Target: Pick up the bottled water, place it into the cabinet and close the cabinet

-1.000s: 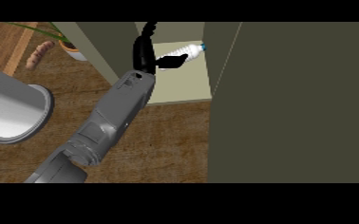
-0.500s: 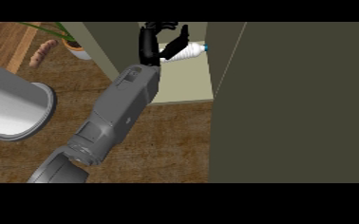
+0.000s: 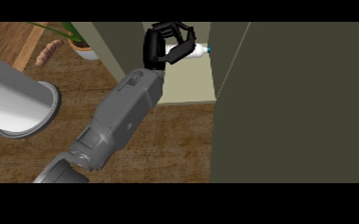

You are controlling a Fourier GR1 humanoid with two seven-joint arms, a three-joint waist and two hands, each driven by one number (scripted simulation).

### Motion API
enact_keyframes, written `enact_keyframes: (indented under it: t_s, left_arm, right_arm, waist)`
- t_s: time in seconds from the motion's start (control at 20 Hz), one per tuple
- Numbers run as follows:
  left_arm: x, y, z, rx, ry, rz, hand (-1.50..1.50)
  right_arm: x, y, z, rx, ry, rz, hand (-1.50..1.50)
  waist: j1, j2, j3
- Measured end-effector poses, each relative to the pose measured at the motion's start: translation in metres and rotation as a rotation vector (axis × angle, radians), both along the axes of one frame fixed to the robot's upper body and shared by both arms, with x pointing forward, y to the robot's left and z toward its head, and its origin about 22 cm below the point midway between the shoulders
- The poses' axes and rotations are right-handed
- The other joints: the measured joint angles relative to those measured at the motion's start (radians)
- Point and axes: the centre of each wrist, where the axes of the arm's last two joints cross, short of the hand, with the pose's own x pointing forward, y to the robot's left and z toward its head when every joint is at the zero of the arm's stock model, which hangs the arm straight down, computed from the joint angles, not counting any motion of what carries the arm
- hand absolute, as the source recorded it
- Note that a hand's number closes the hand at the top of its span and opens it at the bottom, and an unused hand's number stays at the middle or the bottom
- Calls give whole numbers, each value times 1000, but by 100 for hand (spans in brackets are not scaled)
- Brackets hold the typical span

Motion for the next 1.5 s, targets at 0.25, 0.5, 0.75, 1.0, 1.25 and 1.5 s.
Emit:
enact_keyframes:
  t_s: [0.25,0.5,0.75,1.0,1.25,1.5]
  left_arm:
    - [-20,-5,-16,-96,39,-159,-150]
    - [-58,-14,-37,-185,80,-316,-150]
    - [-107,-17,-63,-238,131,-407,-150]
    - [-149,10,-73,-263,137,-378,-150]
    - [-192,59,-89,-270,147,-312,-150]
    - [-229,100,-91,-274,137,-318,-150]
  right_arm:
    - [-2,4,0,12,11,1,-150]
    - [-4,9,0,26,23,-25,-150]
    - [-7,19,-1,66,39,-46,-150]
    - [-8,22,0,67,44,-62,-150]
    - [-10,21,0,49,56,-12,150]
    - [-6,17,1,-15,68,178,150]
  waist:
    - [5,-9,-1]
    - [32,-17,-1]
    - [54,-22,-1]
    - [74,-23,-1]
    - [80,-22,-1]
    - [97,-26,-3]
